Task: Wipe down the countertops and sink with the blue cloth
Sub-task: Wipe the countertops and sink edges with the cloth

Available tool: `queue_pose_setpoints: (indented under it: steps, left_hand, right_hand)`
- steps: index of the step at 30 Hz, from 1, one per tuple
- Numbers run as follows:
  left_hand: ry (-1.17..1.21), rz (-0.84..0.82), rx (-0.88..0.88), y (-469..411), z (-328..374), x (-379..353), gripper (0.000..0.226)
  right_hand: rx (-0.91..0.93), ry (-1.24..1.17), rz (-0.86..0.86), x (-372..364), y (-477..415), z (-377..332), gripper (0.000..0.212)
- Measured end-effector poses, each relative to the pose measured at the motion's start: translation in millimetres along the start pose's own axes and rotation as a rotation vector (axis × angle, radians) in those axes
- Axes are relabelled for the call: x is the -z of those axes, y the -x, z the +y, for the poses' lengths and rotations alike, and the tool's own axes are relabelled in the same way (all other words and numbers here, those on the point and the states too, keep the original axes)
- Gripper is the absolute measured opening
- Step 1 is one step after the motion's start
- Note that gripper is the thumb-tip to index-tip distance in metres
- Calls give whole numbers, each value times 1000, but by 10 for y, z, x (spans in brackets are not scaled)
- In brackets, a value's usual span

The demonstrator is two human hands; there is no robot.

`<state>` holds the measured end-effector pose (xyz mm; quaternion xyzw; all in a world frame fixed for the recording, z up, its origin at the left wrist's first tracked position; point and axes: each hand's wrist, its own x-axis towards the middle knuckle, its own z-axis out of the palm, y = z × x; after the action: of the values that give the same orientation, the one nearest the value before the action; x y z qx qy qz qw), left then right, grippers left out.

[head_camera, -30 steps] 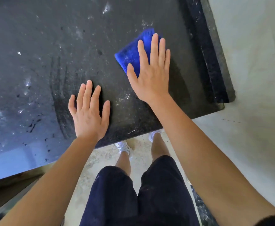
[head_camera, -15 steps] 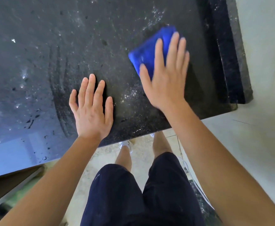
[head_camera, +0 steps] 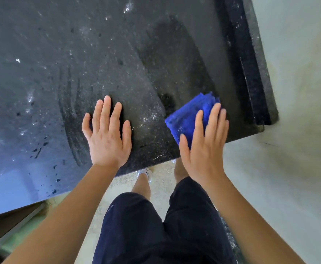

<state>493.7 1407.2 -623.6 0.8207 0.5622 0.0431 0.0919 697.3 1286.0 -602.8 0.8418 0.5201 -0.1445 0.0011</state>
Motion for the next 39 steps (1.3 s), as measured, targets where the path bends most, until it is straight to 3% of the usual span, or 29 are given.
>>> queue_pose_setpoints:
  steps: [5,11,16,20,25,28,39]
  left_hand:
    - [-12,-13,1,-3,-7,3,49]
    - [-22,-5,-2,1,-3,2,49]
    - [-16,2,-3,1,-13,-10,48]
    - [-5,-3,5,7,-9,-6,49]
    - [-2,-23,5,7,5,10,51]
    - [-1,-26,7,14,8,12,51]
    - [-13,-44,19,-6,25,49,53]
  right_hand:
    - [98,18,-14,-9,-40,-93,71]
    - [269,-3,92,70,-1339,-780,71]
    - [186,16,86,90,-1703,-1129,70]
    - [139,-13,148,42,-1019,-641,65]
    - [-165,23,73,-3,81,265,67]
    - [-242,20,41,-20,229,393,68]
    - [-114,-7,99,336,-1697,-106,70]
